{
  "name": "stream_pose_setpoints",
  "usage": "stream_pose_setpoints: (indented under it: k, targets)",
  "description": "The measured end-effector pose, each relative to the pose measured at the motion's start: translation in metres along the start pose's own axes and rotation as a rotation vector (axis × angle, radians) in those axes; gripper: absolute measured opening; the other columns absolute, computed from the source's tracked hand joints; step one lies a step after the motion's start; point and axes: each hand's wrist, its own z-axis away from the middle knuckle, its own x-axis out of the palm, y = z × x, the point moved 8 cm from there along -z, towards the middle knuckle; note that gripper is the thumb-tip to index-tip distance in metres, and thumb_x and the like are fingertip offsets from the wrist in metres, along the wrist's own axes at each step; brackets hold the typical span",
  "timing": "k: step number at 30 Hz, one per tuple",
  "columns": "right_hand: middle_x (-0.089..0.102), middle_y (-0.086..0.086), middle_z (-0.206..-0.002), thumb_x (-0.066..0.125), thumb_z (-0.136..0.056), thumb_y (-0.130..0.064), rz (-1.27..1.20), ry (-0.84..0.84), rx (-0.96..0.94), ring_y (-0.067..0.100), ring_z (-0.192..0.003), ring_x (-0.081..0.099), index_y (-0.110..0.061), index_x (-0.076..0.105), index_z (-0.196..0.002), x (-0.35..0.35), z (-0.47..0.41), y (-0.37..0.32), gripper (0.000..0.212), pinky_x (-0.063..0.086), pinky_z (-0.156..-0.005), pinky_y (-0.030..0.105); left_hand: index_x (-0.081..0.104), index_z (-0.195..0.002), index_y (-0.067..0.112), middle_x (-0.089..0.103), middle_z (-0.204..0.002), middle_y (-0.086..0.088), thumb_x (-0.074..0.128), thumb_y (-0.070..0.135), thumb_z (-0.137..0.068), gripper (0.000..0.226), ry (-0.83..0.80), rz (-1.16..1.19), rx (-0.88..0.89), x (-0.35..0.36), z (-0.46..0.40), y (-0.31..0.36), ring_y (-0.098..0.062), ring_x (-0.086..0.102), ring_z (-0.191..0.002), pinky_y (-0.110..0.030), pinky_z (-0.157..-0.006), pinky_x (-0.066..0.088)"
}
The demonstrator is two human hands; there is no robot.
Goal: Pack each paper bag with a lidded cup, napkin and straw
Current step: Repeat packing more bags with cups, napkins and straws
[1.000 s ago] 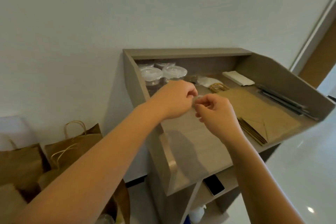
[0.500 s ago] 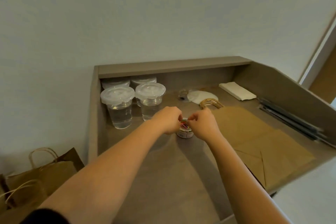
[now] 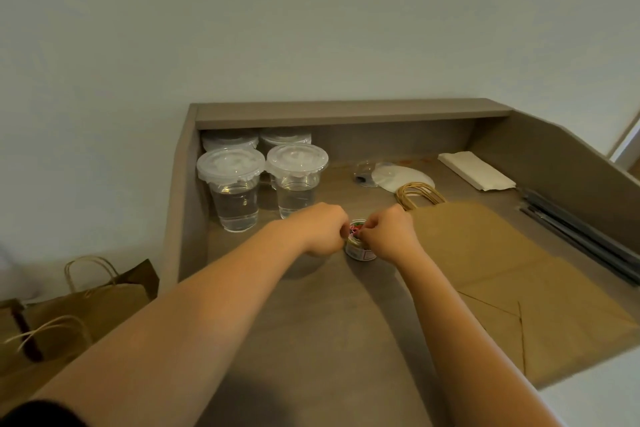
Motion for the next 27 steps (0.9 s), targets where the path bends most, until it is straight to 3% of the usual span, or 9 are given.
stream_pose_setpoints:
  k: [4,6,9,12,16,20,23,27]
  targets:
    - [0.043,0.011,-0.111,0.057,-0.092,-0.022,-0.073,0.069,0.007,0.030,-0.116,0.039,-0.011,0.068,-0.097,-0.005,0.004,0.000,0.017,0.033,-0.098,0.033,0.065,-0.113,0.012,0.064,-0.112,-0.009,0.053,0.013,-0.088,0.028,-0.011,0.017,-0.015,-0.001,0.004,-0.001,-0.025,0.060,-0.101,-0.039,-0.090,0.050]
    - [0.045,0.011,-0.117,0.059,-0.091,-0.026,-0.148,0.107,-0.004,0.029,-0.116,0.040,-0.015,0.065,-0.090,-0.007,0.005,0.001,0.013,0.035,-0.098,0.036,0.064,-0.114,0.014,0.064,-0.113,-0.008,0.054,0.013,-0.088,0.028,0.012,0.034,-0.020,-0.005,0.007,0.000,-0.025,0.060,-0.102,-0.039,-0.091,0.050]
    - [0.060,0.014,-0.103,0.063,-0.088,-0.026,-0.202,0.120,-0.015,0.032,-0.104,0.054,-0.024,0.052,-0.066,-0.005,0.006,0.002,0.024,0.048,-0.086,0.043,0.064,-0.114,0.012,0.064,-0.113,-0.008,0.053,0.013,-0.088,0.028,0.036,0.073,-0.019,-0.010,0.016,0.002,-0.025,0.061,-0.101,-0.037,-0.089,0.050]
    - [0.064,0.012,-0.091,0.062,-0.088,-0.023,-0.165,0.112,0.013,0.032,-0.097,0.056,-0.023,0.049,-0.062,-0.002,0.010,0.004,0.029,0.048,-0.078,0.041,0.065,-0.112,0.009,0.065,-0.110,-0.010,0.052,0.010,-0.089,0.026,0.012,0.099,-0.007,-0.004,0.023,0.006,-0.026,0.062,-0.098,-0.037,-0.085,0.052]
    - [0.060,0.008,-0.084,0.061,-0.089,-0.024,-0.127,0.101,0.039,0.029,-0.094,0.054,-0.022,0.048,-0.062,-0.002,0.013,0.005,0.031,0.042,-0.068,0.033,0.066,-0.108,0.012,0.066,-0.110,-0.009,0.055,0.012,-0.088,0.023,0.006,0.100,0.004,0.002,0.025,0.009,-0.025,0.061,-0.099,-0.036,-0.088,0.051]
    - [0.052,0.000,-0.074,0.059,-0.090,-0.018,-0.170,0.113,-0.018,0.018,-0.077,0.049,-0.015,0.050,-0.072,-0.005,0.018,-0.001,0.021,0.033,-0.052,0.022,0.067,-0.109,0.011,0.066,-0.110,-0.010,0.054,0.011,-0.087,0.026,0.009,0.099,-0.010,0.004,0.023,0.004,-0.027,0.061,-0.100,-0.038,-0.090,0.051]
    - [0.050,-0.004,-0.070,0.062,-0.087,-0.014,-0.214,0.155,-0.069,0.014,-0.073,0.048,-0.011,0.056,-0.079,-0.007,0.019,-0.003,0.010,0.032,-0.052,0.015,0.067,-0.108,0.010,0.066,-0.111,-0.011,0.053,0.011,-0.086,0.027,0.011,0.102,-0.024,0.006,0.020,0.000,-0.028,0.061,-0.100,-0.040,-0.090,0.051]
    - [0.055,-0.004,-0.073,0.066,-0.084,-0.007,-0.378,0.185,-0.047,0.014,-0.074,0.052,-0.012,0.057,-0.082,-0.006,0.016,0.005,0.010,0.037,-0.057,0.017,0.067,-0.108,0.011,0.066,-0.111,-0.011,0.053,0.015,-0.087,0.025,0.019,0.093,-0.031,0.004,0.017,0.000,-0.029,0.061,-0.100,-0.040,-0.089,0.051]
